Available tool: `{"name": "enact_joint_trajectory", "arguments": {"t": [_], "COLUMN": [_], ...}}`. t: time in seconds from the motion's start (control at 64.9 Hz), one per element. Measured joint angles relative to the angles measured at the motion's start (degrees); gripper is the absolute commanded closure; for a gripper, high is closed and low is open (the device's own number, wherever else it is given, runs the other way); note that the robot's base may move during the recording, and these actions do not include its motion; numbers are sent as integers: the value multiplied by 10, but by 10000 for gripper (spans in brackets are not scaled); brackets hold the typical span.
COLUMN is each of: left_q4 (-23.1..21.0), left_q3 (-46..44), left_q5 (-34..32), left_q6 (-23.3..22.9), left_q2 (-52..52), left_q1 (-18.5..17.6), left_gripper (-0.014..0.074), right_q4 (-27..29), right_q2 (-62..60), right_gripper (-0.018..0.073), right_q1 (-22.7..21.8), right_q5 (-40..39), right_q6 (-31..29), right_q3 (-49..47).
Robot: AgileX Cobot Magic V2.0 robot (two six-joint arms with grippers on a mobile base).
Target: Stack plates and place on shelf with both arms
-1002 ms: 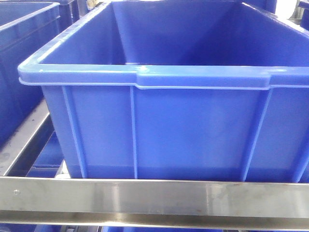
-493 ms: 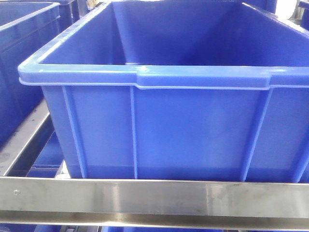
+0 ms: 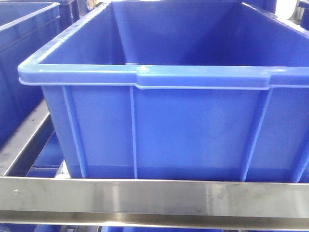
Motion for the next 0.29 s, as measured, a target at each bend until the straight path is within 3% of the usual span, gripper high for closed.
{"name": "enact_joint_trajectory", "arguments": {"t": [0.293], "left_q4": [0], "left_q3": [0], "left_q5": [0], "left_q6": [0], "left_q2": [0], "left_q1": [0], "left_gripper": [514], "right_q4": [0], "right_q2": [0], "right_gripper": [510], "right_q1": [0], "right_q5": [0], "right_q6": [0], "right_q3": [0]}}
